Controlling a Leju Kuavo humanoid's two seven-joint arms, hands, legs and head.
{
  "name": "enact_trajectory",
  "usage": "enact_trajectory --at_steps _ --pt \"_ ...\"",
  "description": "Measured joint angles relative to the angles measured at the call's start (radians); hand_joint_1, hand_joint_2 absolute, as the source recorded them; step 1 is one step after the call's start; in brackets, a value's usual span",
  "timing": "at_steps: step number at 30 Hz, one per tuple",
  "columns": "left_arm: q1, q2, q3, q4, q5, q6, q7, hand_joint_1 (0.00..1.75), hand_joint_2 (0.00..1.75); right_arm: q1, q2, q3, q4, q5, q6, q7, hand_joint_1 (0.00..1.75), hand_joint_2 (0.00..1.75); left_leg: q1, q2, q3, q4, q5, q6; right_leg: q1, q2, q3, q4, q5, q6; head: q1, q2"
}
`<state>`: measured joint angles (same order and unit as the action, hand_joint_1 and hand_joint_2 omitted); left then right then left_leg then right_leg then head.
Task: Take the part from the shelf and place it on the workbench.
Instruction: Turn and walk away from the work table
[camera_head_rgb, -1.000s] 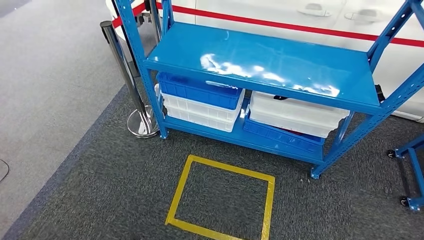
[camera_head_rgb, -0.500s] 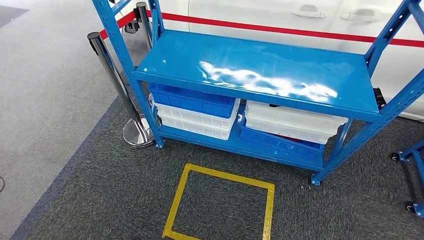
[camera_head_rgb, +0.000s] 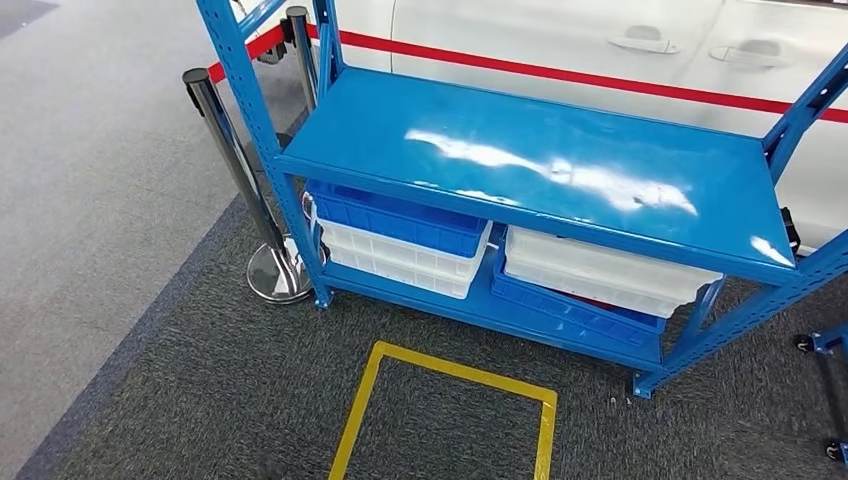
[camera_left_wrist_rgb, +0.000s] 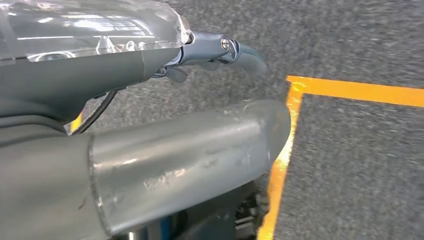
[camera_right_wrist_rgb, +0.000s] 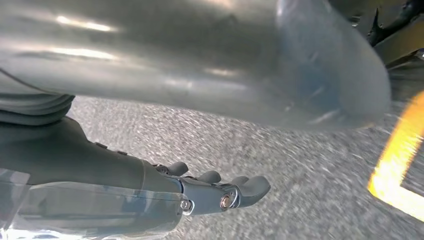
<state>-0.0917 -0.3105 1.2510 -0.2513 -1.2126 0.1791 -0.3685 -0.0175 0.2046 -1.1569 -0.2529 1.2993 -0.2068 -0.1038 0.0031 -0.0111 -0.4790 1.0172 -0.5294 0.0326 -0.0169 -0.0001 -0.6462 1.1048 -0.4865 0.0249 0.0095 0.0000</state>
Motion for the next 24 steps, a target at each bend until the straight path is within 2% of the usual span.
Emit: enact_trajectory --at_steps 1,2,5,7,8,10,11,12,13,15,17,19,21,22,23,24 --pt "-0.001 0.0 0.0 0.0 0.0 0.0 0.0 0.0 0.0 0.0 0.0 0.0 0.0 0.0 0.0 0.0 0.0 0.0 -0.001 0.001 0.006 0.001 -0.01 -0.006 0.002 0.0 0.005 -0.035 0.031 -0.007 0.0 0.0" --pt "-0.003 0.0 0.0 0.0 0.0 0.0 0.0 0.0 0.0 0.0 -0.001 0.0 0.0 0.0 0.001 0.0 0.0 0.0 -0.002 0.001 0.013 0.002 -0.017 -0.013 0.005 0.0 0.007 -0.052 0.047 -0.014 -0.001 0.0" --pt "-0.006 0.0 0.0 0.0 0.0 0.0 0.0 0.0 0.0 -0.002 -0.001 -0.001 0.0 0.0 0.001 0.0 0.0 0.0 -0.003 0.003 0.017 0.031 -0.013 -0.031 0.004 0.002 0.028 -0.063 0.038 -0.034 -0.003 0.0" --pt "-0.008 0.0 0.0 0.0 -0.001 -0.001 0.0 0.0 0.0 -0.002 -0.001 -0.001 0.0 0.0 0.004 0.0 0.0 0.0 0.0 0.004 -0.028 0.115 -0.018 -0.039 0.001 0.002 0.05 -0.072 0.028 -0.045 -0.007 0.0" --pt "-0.008 0.0 0.0 0.0 -0.001 -0.001 0.0 0.0 0.0 -0.002 -0.001 -0.001 0.0 0.0 0.006 0.0 0.0 0.0 0.002 0.005 -0.064 0.174 -0.035 -0.045 0.002 0.001 0.06 -0.073 0.02 -0.049 -0.009 0.0" --pt "-0.007 0.0 0.0 0.001 -0.002 -0.001 0.0 0.0 0.0 -0.003 -0.001 -0.001 0.0 0.0 0.011 0.0 0.0 0.0 0.005 0.006 -0.139 0.271 -0.092 -0.053 0.002 0.002 0.079 -0.074 0.003 -0.052 -0.01 0.0" --pt "-0.005 0.0 0.0 0.001 -0.002 -0.001 0.0 0.0 0.0 -0.003 -0.001 -0.002 0.0 0.0 0.012 0.0 0.0 0.0 0.006 0.006 -0.163 0.286 -0.111 -0.056 0.002 0.003 0.091 -0.074 -0.007 -0.052 -0.011 0.0" --pt "-0.004 0.0 0.0 0.0 -0.002 -0.002 0.0 0.0 0.0 -0.003 -0.001 -0.002 0.0 0.0 0.014 0.0 0.0 0.0 0.006 0.006 -0.175 0.273 -0.11 -0.056 0.002 0.004 0.105 -0.074 -0.017 -0.051 -0.011 0.0" --pt "-0.003 0.001 0.0 0.0 -0.002 -0.002 0.0 0.0 0.0 -0.003 -0.001 -0.002 0.0 0.0 0.014 0.0 0.0 0.0 0.007 0.006 -0.173 0.232 -0.084 -0.053 0.002 0.005 0.12 -0.074 -0.028 -0.049 -0.011 0.0" --pt "0.0 0.002 0.0 0.0 -0.002 -0.002 0.0 0.0 0.0 -0.002 -0.001 -0.002 0.001 0.0 0.017 0.0 0.0 0.0 0.003 0.007 -0.156 0.116 0.016 -0.041 0.003 0.006 0.145 -0.074 -0.049 -0.044 -0.01 0.0" --pt "0.001 0.003 0.0 0.0 -0.001 -0.001 0.0 0.0 0.0 -0.003 -0.001 -0.003 0.002 -0.002 0.024 -0.002 0.0 0.0 -0.003 0.009 -0.147 0.051 0.078 -0.026 0.004 0.008 0.156 -0.074 -0.063 -0.035 -0.011 0.0" --pt "0.001 0.003 0.0 0.001 0.0 0.0 0.002 0.0 0.0 -0.006 -0.001 -0.01 0.002 -0.016 0.044 -0.007 0.0 0.0 -0.007 0.01 -0.143 0.045 0.082 -0.015 0.004 0.012 0.162 -0.078 -0.072 -0.022 -0.011 0.0" --pt "0.0 0.003 0.0 0.001 0.001 0.0 0.007 0.0 0.0 -0.01 -0.001 -0.022 0.002 -0.033 0.061 -0.012 0.0 0.0 -0.003 0.012 -0.131 0.035 0.086 -0.006 0.003 0.011 0.167 -0.074 -0.085 -0.011 -0.011 0.0" --pt "-0.002 0.003 0.0 0.001 0.001 0.001 0.009 0.0 0.0 -0.012 -0.001 -0.029 0.002 -0.036 0.064 -0.013 0.0 0.0 -0.001 0.014 -0.124 0.027 0.085 -0.001 0.003 0.01 0.158 -0.052 -0.099 -0.008 -0.01 0.0" --pt "-0.003 0.003 0.0 0.001 0.001 0.001 0.012 0.0 0.0 -0.014 -0.001 -0.033 0.002 -0.037 0.064 -0.012 0.0 0.0 0.0 0.016 -0.117 0.02 0.083 0.005 0.002 0.008 0.135 -0.009 -0.118 -0.005 -0.009 0.0" --pt "-0.004 0.003 0.0 0.001 0.001 0.001 0.014 0.0 0.0 -0.014 -0.001 -0.036 0.002 -0.037 0.065 -0.011 0.0 0.0 -0.001 0.017 -0.111 0.018 0.079 0.01 0.003 0.006 0.099 0.052 -0.141 -0.002 -0.008 0.0"
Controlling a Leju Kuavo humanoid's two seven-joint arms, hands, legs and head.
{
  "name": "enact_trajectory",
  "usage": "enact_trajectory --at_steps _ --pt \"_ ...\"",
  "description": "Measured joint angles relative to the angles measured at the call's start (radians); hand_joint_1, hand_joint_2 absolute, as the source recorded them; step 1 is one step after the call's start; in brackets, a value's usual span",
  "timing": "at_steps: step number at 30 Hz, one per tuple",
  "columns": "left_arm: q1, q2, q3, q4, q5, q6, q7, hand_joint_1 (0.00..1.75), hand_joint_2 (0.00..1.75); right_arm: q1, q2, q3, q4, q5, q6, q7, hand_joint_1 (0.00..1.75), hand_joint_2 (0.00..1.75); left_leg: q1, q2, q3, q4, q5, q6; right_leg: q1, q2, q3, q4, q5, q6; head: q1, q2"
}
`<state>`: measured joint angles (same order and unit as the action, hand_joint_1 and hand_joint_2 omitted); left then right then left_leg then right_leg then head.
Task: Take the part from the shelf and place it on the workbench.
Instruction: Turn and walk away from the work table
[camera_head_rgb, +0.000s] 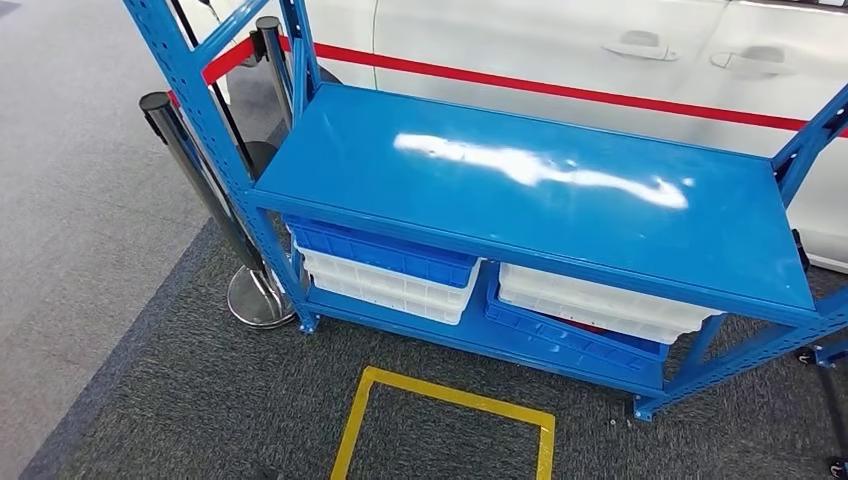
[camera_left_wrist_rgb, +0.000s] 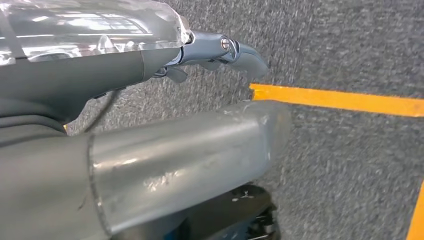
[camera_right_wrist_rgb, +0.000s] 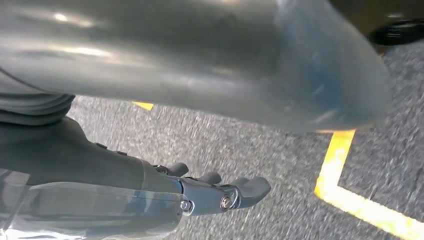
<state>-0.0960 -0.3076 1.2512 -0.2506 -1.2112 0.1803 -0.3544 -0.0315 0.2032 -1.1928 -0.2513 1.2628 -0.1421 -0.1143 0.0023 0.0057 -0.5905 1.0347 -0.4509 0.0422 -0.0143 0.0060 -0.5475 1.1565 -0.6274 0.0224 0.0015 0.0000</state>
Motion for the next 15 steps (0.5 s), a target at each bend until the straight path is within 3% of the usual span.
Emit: enact_trajectory --at_steps 2,3,4,6,8,10,12,13,15 --pt "-0.001 0.0 0.0 0.0 0.0 0.0 0.006 0.0 0.0 0.001 0.0 -0.008 0.0 -0.005 0.009 0.002 0.0 0.0 -0.002 0.004 0.009 -0.001 -0.01 0.007 -0.001 0.0 -0.08 0.112 -0.023 0.003 0.0 0.0" --pt "0.0 0.0 0.0 0.0 0.0 0.0 0.008 0.0 0.0 0.002 0.0 -0.014 0.0 -0.012 0.017 0.002 0.0 0.0 -0.003 0.006 0.016 -0.001 -0.017 0.008 -0.001 -0.001 -0.104 0.13 -0.008 0.004 0.0 0.0" --pt "0.001 0.0 0.0 0.0 0.001 0.0 0.011 0.0 0.0 0.002 -0.001 -0.022 0.001 -0.02 0.025 0.001 0.0 0.0 -0.003 0.01 0.026 -0.001 -0.024 0.008 0.0 -0.003 -0.108 0.111 0.027 0.002 0.0 0.0" --pt "0.003 0.0 0.0 0.0 0.002 0.0 0.013 0.0 0.0 0.0 -0.002 -0.035 0.001 -0.026 0.029 -0.001 0.0 0.0 -0.004 0.014 0.045 -0.001 -0.038 0.002 0.003 -0.012 -0.076 0.001 0.115 -0.005 0.0 0.0" --pt "0.001 0.0 0.001 0.0 0.004 0.0 0.013 0.0 0.0 -0.003 -0.003 -0.04 0.001 -0.017 0.022 -0.001 0.0 0.0 -0.007 0.019 0.055 0.001 -0.051 -0.009 0.009 -0.021 -0.042 -0.093 0.153 -0.015 0.0 0.0" --pt "-0.003 0.0 0.002 0.0 0.006 0.0 0.014 0.0 0.0 -0.003 -0.003 -0.041 0.001 -0.006 0.014 -0.001 0.0 0.0 -0.009 0.025 0.059 -0.002 -0.057 -0.02 0.014 -0.02 -0.033 -0.117 0.148 -0.022 -0.003 0.0" --pt "-0.005 0.0 0.002 0.0 0.008 0.0 0.015 0.0 0.0 -0.002 -0.002 -0.041 0.001 -0.003 0.013 -0.001 0.0 0.0 -0.01 0.023 0.062 0.002 -0.065 -0.029 0.008 -0.015 -0.028 -0.125 0.149 -0.029 -0.006 0.0" --pt "-0.005 0.0 0.002 0.0 0.01 0.0 0.015 0.0 0.0 -0.001 -0.002 -0.041 0.001 -0.006 0.015 -0.001 0.0 0.0 -0.009 0.018 0.056 0.022 -0.079 -0.036 0.004 -0.013 -0.024 -0.131 0.15 -0.034 -0.007 0.0" --pt "-0.004 0.0 0.003 0.0 0.013 0.0 0.016 0.0 0.0 -0.003 -0.002 -0.044 0.001 -0.015 0.023 -0.002 0.0 0.0 -0.002 0.007 0.012 0.118 -0.13 -0.049 0.0 -0.006 -0.018 -0.137 0.15 -0.042 -0.01 0.0"
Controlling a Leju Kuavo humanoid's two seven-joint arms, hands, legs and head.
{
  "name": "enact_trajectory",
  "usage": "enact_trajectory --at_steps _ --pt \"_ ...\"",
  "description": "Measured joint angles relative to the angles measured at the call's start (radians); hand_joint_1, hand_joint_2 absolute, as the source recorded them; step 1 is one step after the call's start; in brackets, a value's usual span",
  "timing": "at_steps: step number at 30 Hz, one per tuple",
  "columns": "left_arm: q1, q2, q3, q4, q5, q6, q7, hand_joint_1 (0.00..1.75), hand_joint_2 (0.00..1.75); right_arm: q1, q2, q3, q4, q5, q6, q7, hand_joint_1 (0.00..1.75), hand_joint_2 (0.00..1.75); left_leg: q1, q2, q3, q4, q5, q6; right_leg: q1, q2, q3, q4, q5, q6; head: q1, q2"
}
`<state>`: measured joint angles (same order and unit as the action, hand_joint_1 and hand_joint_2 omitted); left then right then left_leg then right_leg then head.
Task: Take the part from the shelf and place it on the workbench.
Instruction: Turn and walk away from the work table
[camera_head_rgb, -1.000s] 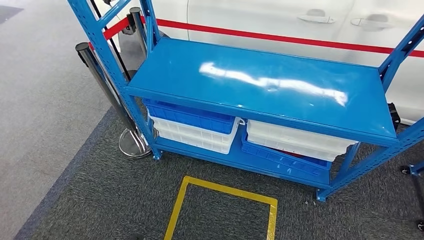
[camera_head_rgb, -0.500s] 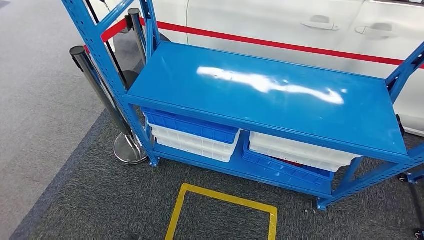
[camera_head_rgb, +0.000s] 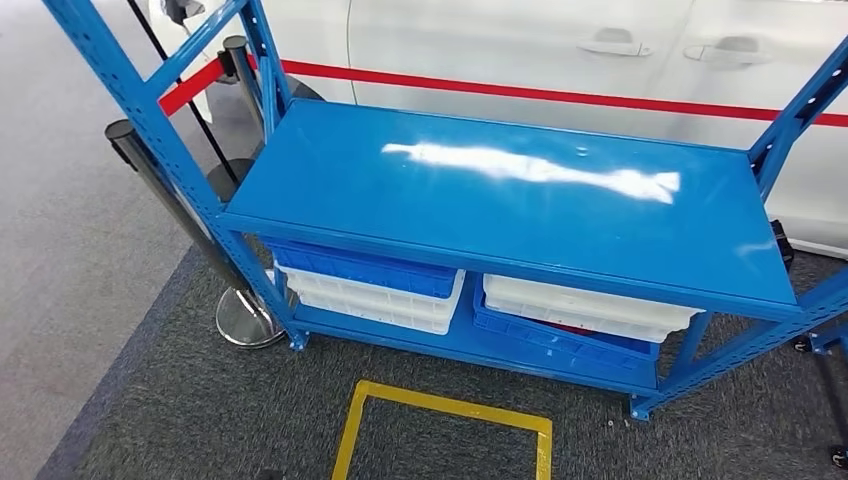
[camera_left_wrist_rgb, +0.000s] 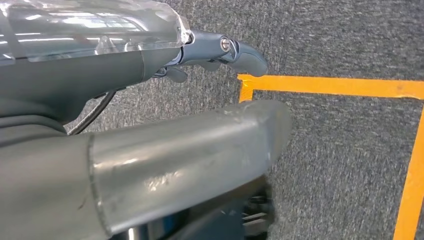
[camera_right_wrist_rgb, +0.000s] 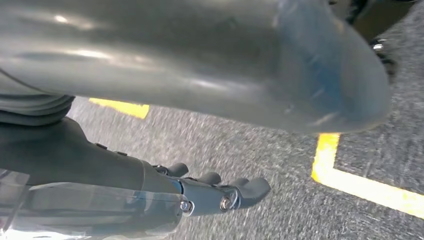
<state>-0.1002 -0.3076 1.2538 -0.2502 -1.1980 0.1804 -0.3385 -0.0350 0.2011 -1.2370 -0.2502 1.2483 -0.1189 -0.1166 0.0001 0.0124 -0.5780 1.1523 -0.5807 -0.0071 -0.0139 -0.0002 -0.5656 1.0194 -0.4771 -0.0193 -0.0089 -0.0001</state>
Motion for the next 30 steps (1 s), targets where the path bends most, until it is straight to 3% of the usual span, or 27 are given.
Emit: enact_trajectory --at_steps 2,3,4,6,7,9,11,12,14,16,17,18,19,21,23,24,27,29,30 --pt "0.002 0.0 0.001 0.0 0.003 0.0 0.0 0.0 0.0 -0.003 0.0 -0.007 0.0 -0.008 0.007 -0.003 0.0 0.0 0.007 -0.003 -0.063 0.119 -0.042 -0.01 0.0 0.013 0.002 0.0 -0.002 -0.003 -0.001 0.0" --pt "0.003 0.0 0.002 0.0 0.004 0.0 0.0 0.0 0.0 -0.004 0.0 -0.01 0.0 -0.009 0.008 -0.005 0.0 0.0 0.01 -0.003 -0.08 0.146 -0.04 -0.013 -0.001 0.022 0.004 0.001 -0.004 -0.003 -0.001 0.0" --pt "0.004 0.0 0.003 0.0 0.004 0.001 0.0 0.0 0.0 -0.004 0.0 -0.013 0.0 -0.009 0.008 -0.006 0.0 0.0 0.013 -0.004 -0.08 0.136 -0.018 -0.015 -0.001 0.033 0.006 0.001 -0.006 -0.001 -0.002 0.0" --pt "0.005 0.0 0.004 0.0 0.004 0.001 0.0 0.0 0.0 -0.004 0.001 -0.014 0.0 -0.007 0.005 -0.005 0.0 0.0 0.017 -0.023 -0.035 0.02 0.059 -0.014 -0.004 0.055 0.013 0.003 -0.01 0.004 -0.002 0.0" --pt "0.005 0.0 0.006 0.0 0.004 0.001 0.0 0.0 0.0 -0.005 0.001 -0.014 0.0 -0.006 0.004 -0.005 0.0 0.0 0.019 -0.048 -0.009 -0.043 0.086 -0.013 -0.005 0.066 0.015 0.005 -0.012 0.009 -0.001 0.0" --pt "0.005 0.0 0.009 0.0 0.004 0.002 0.001 0.0 0.0 -0.008 0.001 -0.014 0.0 -0.005 0.002 -0.004 0.0 0.0 0.019 -0.085 0.018 -0.111 0.101 -0.006 -0.007 0.084 0.011 0.006 -0.013 0.022 -0.001 0.0" --pt "0.004 0.0 0.011 0.0 0.004 0.002 0.002 0.0 0.0 -0.008 0.001 -0.014 0.0 0.001 -0.003 -0.003 0.0 0.0 0.016 -0.082 0.022 -0.121 0.098 0.007 -0.01 0.099 0.007 0.001 -0.009 0.037 -0.001 0.0" --pt "0.003 0.0 0.011 0.0 0.004 0.003 0.002 0.0 0.0 -0.007 0.001 -0.014 0.0 0.006 -0.007 -0.001 0.0 0.0 0.017 -0.075 0.026 -0.128 0.101 0.015 -0.011 0.096 0.007 0.001 -0.01 0.042 -0.001 0.0" --pt "0.003 -0.002 0.012 0.0 0.004 0.004 0.002 0.0 0.0 -0.007 0.001 -0.014 0.0 0.016 -0.014 0.001 0.0 0.0 0.019 -0.06 0.035 -0.143 0.11 0.032 -0.009 0.062 -0.015 0.047 -0.039 0.049 0.004 0.0" --pt "0.005 -0.002 0.014 0.0 0.005 0.005 0.001 0.0 0.0 -0.009 0.001 -0.013 0.0 0.019 -0.017 0.002 0.0 0.0 0.016 -0.041 0.038 -0.148 0.111 0.043 -0.008 0.022 -0.076 0.165 -0.099 0.051 0.01 0.0" --pt "0.006 -0.002 0.016 0.0 0.005 0.006 0.002 0.0 0.0 -0.01 0.001 -0.014 0.0 0.016 -0.015 0.002 0.0 0.0 0.013 -0.031 0.038 -0.148 0.109 0.046 -0.008 0.015 -0.109 0.226 -0.121 0.053 0.011 0.0" --pt "0.006 -0.002 0.016 0.0 0.005 0.007 0.002 0.0 0.0 -0.01 0.001 -0.014 0.0 0.012 -0.014 0.002 0.0 0.0 0.011 -0.02 0.039 -0.148 0.107 0.047 -0.009 0.011 -0.131 0.262 -0.126 0.053 0.01 0.0" --pt "0.006 -0.002 0.017 0.0 0.005 0.007 0.002 0.0 0.0 -0.011 0.001 -0.015 0.001 0.009 -0.013 0.002 0.0 0.0 0.009 -0.013 0.041 -0.147 0.105 0.047 -0.009 0.009 -0.134 0.262 -0.112 0.053 0.01 0.0" --pt "0.005 -0.003 0.017 0.0 0.005 0.008 0.002 0.0 0.0 -0.01 0.001 -0.017 0.001 0.012 -0.022 0.007 0.0 0.0 0.006 -0.005 0.049 -0.147 0.099 0.043 -0.008 0.005 -0.084 0.16 -0.044 0.047 0.011 0.0" --pt "0.003 -0.004 0.018 0.0 0.007 0.01 0.002 0.0 0.0 -0.009 0.001 -0.017 0.0 0.022 -0.039 0.015 0.0 0.0 0.002 -0.001 0.054 -0.144 0.091 0.034 -0.002 0.002 -0.021 0.038 0.002 0.036 0.01 0.0" --pt "0.001 -0.004 0.018 0.0 0.007 0.011 0.002 0.0 0.0 -0.008 0.0 -0.017 0.0 0.027 -0.046 0.018 0.0 0.0 0.0 0.001 0.055 -0.143 0.088 0.03 0.001 0.001 -0.005 0.007 0.007 0.032 0.01 0.0" --pt "-0.001 -0.005 0.019 0.0 0.008 0.012 0.003 0.0 0.0 -0.008 0.001 -0.017 0.001 0.033 -0.053 0.019 0.0 0.0 0.001 0.001 0.059 -0.142 0.081 0.014 0.002 0.0 0.003 -0.008 0.005 0.021 0.01 0.0" --pt "-0.002 -0.005 0.019 0.0 0.008 0.013 0.003 0.0 0.0 -0.009 0.003 -0.017 0.001 0.036 -0.052 0.019 0.0 0.87 0.002 -0.002 0.046 -0.102 0.052 0.005 -0.005 -0.002 0.009 -0.018 0.008 0.012 0.007 0.0" --pt "-0.002 -0.005 0.019 0.0 0.007 0.013 0.004 0.0 0.0 -0.009 0.004 -0.016 0.001 0.038 -0.052 0.02 0.0 1.31 0.004 -0.003 0.023 -0.051 0.023 0.0 -0.007 -0.003 0.012 -0.02 0.008 0.009 0.004 0.0"
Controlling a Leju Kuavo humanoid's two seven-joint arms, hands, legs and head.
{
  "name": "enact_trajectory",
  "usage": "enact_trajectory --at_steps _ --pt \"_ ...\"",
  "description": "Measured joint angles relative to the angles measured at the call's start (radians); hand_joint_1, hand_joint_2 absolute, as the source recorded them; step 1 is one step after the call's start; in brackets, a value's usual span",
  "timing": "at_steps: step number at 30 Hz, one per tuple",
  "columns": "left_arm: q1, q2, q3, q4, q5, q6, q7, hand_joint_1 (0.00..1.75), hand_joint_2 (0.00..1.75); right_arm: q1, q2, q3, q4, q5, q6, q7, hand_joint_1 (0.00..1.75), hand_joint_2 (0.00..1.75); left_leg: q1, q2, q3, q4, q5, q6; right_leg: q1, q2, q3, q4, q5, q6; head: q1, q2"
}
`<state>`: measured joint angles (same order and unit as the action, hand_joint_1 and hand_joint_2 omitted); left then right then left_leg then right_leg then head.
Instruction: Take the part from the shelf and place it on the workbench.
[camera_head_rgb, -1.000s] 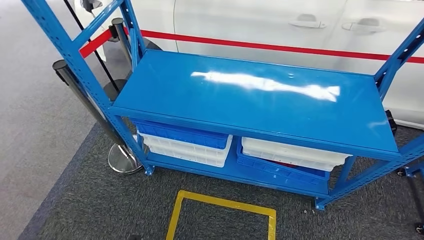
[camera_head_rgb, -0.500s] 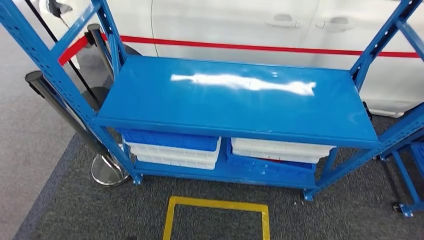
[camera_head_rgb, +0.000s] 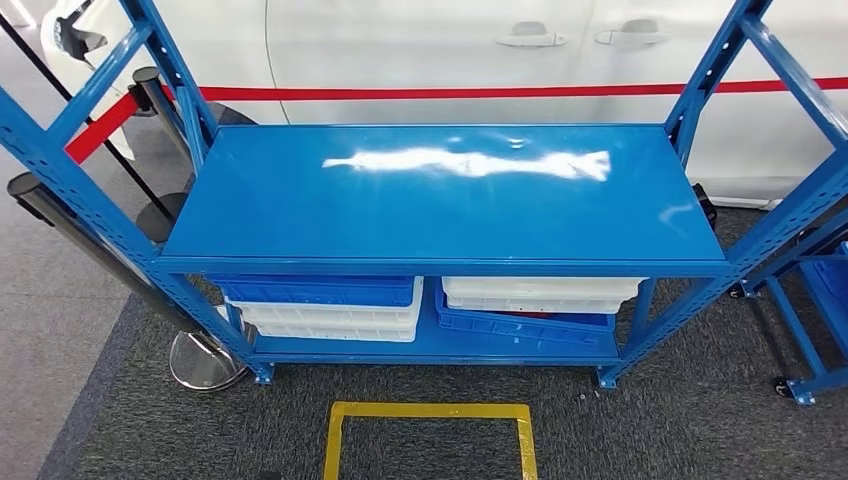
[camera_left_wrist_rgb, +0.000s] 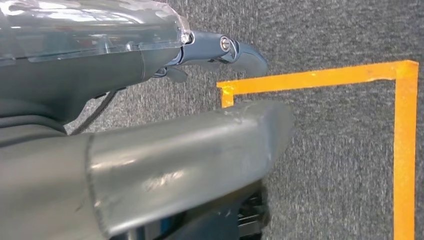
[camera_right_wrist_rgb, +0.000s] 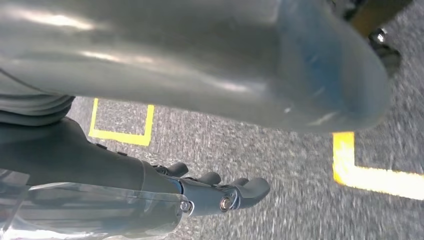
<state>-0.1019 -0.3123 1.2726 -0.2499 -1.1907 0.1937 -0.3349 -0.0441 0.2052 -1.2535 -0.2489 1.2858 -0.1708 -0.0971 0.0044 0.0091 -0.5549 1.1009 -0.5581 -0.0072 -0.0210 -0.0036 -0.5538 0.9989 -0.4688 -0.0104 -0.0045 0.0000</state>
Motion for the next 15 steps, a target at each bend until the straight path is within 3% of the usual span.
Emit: enact_trajectory --at_steps 1,3,4,5,7,9,11,15 --pt "0.0 0.0 0.0 0.0 -0.001 0.0 0.0 0.0 0.0 0.0 0.0 0.0 0.0 0.001 0.001 0.0 0.0 1.75 0.002 -0.001 -0.031 0.065 -0.033 -0.004 0.0 0.0 0.001 0.0 -0.001 -0.003 -0.002 0.0" --pt "0.002 0.001 0.0 0.0 -0.002 0.0 0.0 0.0 0.0 -0.001 0.0 0.0 0.0 0.003 0.006 0.0 0.0 1.75 0.008 -0.001 -0.089 0.175 -0.069 -0.014 0.0 0.0 0.002 0.002 -0.004 -0.006 -0.003 0.0" --pt "0.003 0.001 0.0 0.0 -0.002 0.0 0.0 0.0 0.0 -0.001 0.0 0.001 0.001 0.006 0.009 -0.001 0.0 1.75 0.012 -0.001 -0.097 0.185 -0.059 -0.02 -0.001 0.001 0.004 0.003 -0.007 -0.008 -0.003 0.0" --pt "0.005 0.001 0.001 0.0 -0.001 0.0 0.0 0.0 0.0 -0.001 0.0 0.001 0.001 0.008 0.01 -0.001 0.0 1.75 0.018 -0.001 -0.086 0.155 -0.028 -0.028 -0.003 0.003 0.006 0.006 -0.01 -0.007 -0.003 0.0" --pt "0.006 0.001 0.001 0.0 0.0 0.0 0.0 0.0 0.0 0.0 0.0 0.002 0.002 0.011 0.01 -0.004 0.0 0.87 0.031 -0.002 -0.031 0.027 0.043 -0.049 -0.006 0.007 0.009 0.02 -0.022 0.0 -0.004 0.0" --pt "0.005 0.0 0.001 0.002 0.001 0.0 0.001 0.0 0.0 -0.001 -0.002 0.002 0.002 0.01 0.009 -0.008 0.0 0.0 0.036 -0.008 0.003 -0.055 0.072 -0.042 -0.003 0.011 0.004 0.038 -0.034 0.011 -0.008 0.0" --pt "0.005 -0.001 0.001 0.004 0.003 0.001 0.002 0.0 0.0 -0.002 -0.004 0.003 0.002 0.01 0.008 -0.009 0.0 0.0 0.033 -0.013 0.003 -0.061 0.07 -0.023 0.001 0.013 0.0 0.043 -0.037 0.019 -0.008 0.0" --pt "0.005 0.0 0.001 0.004 0.007 0.003 0.002 0.0 0.0 -0.002 -0.004 0.003 0.002 0.011 0.005 -0.009 0.0 0.0 0.028 -0.013 0.001 -0.06 0.068 -0.018 -0.002 0.012 0.003 0.034 -0.033 0.025 -0.004 0.0"
